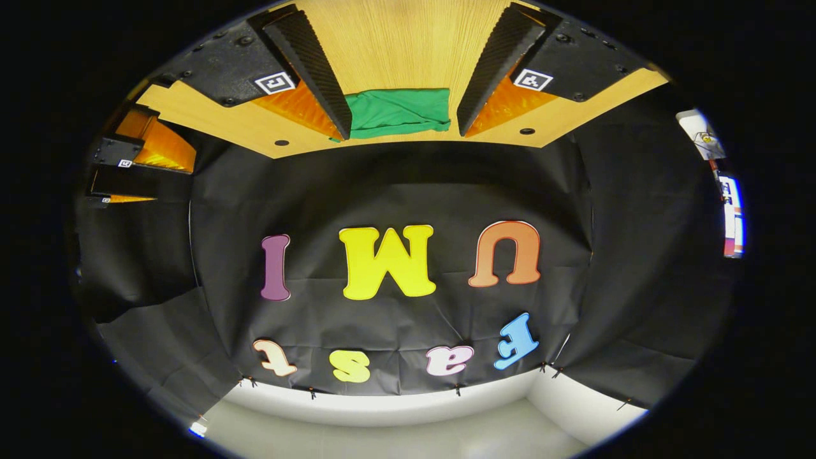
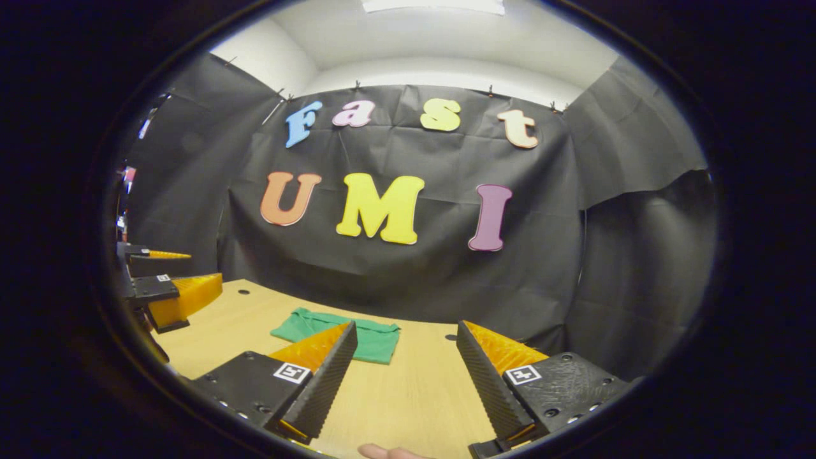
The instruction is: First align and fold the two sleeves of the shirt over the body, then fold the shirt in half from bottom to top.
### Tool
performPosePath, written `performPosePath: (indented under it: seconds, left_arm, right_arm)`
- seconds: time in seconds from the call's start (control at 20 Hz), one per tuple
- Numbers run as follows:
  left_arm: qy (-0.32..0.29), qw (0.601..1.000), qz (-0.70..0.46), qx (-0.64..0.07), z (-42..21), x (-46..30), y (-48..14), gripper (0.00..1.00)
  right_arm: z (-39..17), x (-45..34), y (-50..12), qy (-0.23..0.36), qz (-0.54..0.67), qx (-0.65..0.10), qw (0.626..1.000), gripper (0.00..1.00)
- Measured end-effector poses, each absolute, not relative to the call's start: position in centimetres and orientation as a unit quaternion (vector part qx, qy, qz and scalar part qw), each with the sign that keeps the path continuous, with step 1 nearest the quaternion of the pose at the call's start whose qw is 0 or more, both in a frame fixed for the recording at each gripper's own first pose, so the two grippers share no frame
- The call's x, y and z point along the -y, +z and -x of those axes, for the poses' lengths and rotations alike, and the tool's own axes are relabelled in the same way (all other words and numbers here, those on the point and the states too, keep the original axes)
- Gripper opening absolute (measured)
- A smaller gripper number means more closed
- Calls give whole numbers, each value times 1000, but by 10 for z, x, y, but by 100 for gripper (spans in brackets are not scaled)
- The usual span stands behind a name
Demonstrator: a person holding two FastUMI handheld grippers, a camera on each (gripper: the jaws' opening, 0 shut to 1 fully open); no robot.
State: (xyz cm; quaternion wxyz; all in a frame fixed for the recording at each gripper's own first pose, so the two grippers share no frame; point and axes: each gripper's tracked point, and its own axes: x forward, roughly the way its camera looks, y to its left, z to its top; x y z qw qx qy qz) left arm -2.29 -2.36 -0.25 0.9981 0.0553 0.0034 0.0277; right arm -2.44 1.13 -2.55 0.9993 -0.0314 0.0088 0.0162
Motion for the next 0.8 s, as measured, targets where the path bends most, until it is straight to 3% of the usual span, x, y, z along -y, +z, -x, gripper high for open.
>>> performPosePath:
  seconds: [0.8]
  left_arm:
    - [35, 999, -30, -4, 17, 0, -1, 100]
  right_arm:
    - [8, -56, -25, 38, 30, -5, 999, 95]
